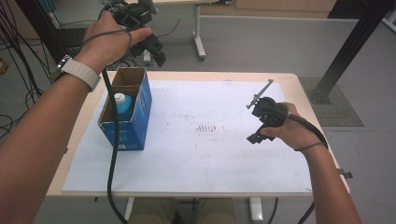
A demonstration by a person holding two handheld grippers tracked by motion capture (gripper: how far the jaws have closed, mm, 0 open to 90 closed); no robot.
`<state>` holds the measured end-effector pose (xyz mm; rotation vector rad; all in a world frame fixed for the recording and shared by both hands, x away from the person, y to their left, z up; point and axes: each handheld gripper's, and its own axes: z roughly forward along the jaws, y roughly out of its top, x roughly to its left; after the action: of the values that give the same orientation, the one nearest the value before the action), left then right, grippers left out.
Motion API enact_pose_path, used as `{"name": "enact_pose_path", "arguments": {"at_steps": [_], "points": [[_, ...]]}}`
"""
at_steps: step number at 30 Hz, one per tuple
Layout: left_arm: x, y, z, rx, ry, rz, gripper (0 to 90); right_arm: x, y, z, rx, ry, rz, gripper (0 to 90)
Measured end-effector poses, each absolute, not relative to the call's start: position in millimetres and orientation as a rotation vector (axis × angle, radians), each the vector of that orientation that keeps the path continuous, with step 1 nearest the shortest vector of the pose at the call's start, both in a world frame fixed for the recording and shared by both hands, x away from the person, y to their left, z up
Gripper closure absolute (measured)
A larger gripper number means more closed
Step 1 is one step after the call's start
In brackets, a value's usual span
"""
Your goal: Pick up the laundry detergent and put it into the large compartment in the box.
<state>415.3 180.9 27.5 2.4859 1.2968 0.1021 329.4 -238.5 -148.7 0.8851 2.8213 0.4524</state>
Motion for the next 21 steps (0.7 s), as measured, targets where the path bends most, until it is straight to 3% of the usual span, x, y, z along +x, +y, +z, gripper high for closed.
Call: {"name": "enact_pose_path", "arguments": {"at_steps": [21], "points": [[440, 139, 6, 2.676, 1.05, 0.044, 6.6, 335, -239, -152, 0.895, 2.828, 0.451, 13.0]]}}
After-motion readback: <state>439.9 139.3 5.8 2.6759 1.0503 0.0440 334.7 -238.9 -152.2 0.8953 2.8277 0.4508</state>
